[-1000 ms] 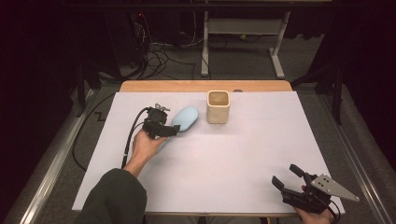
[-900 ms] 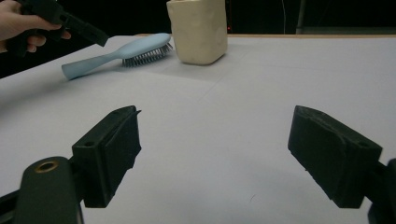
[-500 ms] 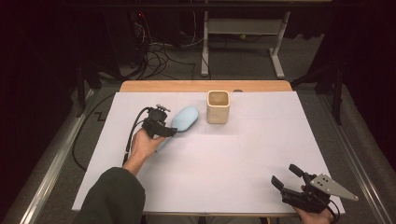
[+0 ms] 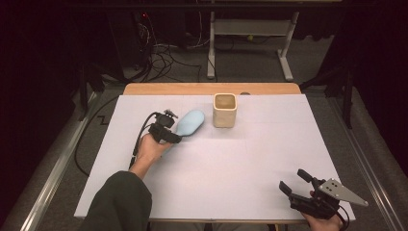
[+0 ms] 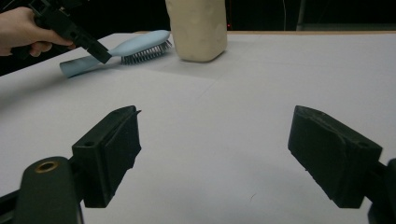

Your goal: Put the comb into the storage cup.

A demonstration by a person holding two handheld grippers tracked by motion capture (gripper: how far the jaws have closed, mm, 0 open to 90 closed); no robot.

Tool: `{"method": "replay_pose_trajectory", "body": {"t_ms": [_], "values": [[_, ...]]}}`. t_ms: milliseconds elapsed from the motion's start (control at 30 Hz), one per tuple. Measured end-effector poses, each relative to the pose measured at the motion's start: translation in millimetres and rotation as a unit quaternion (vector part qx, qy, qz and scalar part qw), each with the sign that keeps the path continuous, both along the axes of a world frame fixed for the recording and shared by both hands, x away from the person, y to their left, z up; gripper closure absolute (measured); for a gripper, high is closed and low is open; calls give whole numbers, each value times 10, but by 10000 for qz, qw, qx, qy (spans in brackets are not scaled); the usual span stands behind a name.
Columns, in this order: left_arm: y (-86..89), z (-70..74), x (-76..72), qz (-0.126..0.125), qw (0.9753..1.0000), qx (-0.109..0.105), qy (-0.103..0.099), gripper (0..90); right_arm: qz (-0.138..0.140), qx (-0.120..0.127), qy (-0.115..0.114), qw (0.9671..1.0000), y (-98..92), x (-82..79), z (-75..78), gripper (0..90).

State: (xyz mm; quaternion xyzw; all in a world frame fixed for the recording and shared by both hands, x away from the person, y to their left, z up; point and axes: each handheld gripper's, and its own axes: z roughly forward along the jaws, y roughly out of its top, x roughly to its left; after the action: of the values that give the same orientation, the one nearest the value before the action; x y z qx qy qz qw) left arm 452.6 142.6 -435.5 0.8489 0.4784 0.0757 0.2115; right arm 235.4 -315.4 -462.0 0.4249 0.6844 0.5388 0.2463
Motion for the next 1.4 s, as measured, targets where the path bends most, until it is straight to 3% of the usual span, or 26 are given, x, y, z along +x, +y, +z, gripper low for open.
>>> {"method": "replay_pose_trajectory", "body": {"t_ms": [333,933,1167,1400], "values": [[-53,-90,30,30,9999,64,120,522,-3,-3,-9,10000,2,0,-2,176],[-66,-96,18,-70,9998,177,30,659,20,-119,-16,9999,13,-1,-5,180],[-57,-91,20,-115,9998,138,72,681,15,-123,-21,9999,16,0,-6,180],[-23,-79,22,-123,9999,-52,96,686,16,-153,-28,9999,18,0,-7,182]]}}
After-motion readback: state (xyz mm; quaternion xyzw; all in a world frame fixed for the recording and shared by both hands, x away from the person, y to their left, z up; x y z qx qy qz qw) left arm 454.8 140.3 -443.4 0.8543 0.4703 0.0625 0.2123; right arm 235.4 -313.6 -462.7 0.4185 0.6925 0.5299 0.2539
